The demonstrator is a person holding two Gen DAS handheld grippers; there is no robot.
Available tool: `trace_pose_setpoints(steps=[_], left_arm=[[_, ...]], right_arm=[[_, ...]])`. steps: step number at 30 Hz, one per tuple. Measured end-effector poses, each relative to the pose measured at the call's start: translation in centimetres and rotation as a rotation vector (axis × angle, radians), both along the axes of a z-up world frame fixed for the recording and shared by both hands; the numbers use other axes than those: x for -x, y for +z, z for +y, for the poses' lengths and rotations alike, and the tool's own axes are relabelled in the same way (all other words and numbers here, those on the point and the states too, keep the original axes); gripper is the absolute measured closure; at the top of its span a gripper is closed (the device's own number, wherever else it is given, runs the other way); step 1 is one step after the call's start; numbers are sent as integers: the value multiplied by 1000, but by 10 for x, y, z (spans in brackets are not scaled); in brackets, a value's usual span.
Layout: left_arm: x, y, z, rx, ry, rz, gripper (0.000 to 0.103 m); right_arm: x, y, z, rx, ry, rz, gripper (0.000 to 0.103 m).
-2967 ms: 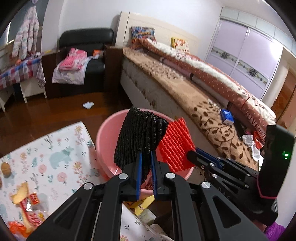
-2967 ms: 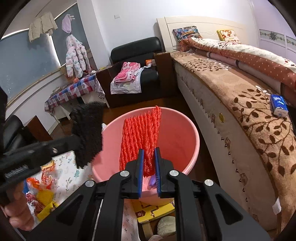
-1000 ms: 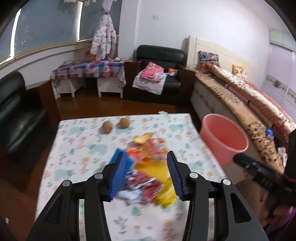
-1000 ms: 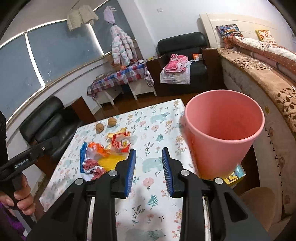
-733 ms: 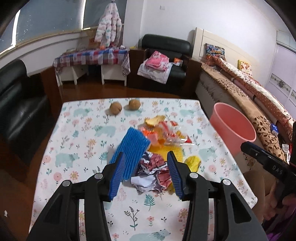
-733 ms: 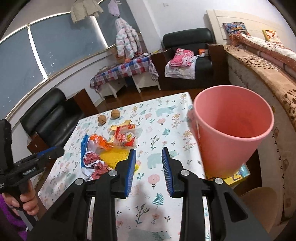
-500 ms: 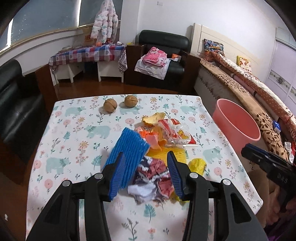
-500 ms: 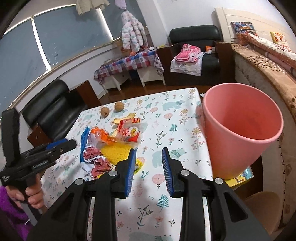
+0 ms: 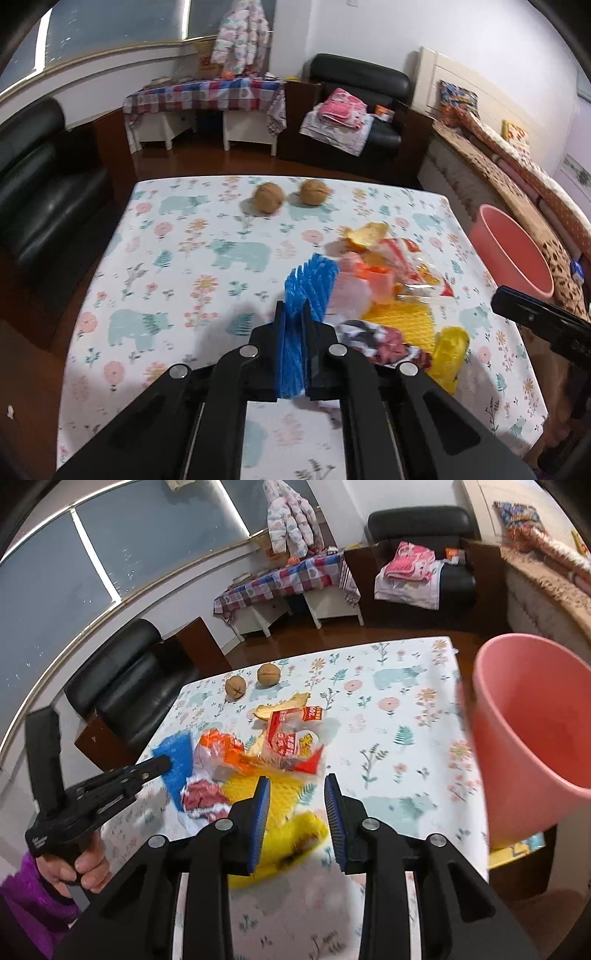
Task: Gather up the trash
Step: 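Grasp the blue mesh with the left tool while the right tool grasps a clear snack bag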
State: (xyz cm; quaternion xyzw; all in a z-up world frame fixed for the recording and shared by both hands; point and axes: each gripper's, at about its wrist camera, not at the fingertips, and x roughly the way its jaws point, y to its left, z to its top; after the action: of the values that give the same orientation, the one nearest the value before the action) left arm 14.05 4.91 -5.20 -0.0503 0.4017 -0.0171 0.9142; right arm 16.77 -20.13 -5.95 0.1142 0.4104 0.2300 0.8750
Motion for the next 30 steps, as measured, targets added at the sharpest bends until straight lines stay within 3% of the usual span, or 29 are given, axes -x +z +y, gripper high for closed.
trace_pose_setpoints(steps=[7, 18, 22, 26, 30], left_arm=[[6, 7, 30, 52, 65, -20, 97], [6, 5, 36, 95, 65, -15, 97], [8, 5, 36, 100, 67, -15, 97], [10, 6, 35, 99, 61, -22, 97], [14, 12, 31, 100, 58, -37, 97]], right_arm=[[-33, -9, 8, -7, 1, 47, 67], [-66, -41, 24, -10, -2, 180, 67], [-64, -41, 25, -28, -9, 167, 67], [-59, -38, 25, -17, 5, 150, 92], [-49, -28, 24, -12, 6, 103, 98]])
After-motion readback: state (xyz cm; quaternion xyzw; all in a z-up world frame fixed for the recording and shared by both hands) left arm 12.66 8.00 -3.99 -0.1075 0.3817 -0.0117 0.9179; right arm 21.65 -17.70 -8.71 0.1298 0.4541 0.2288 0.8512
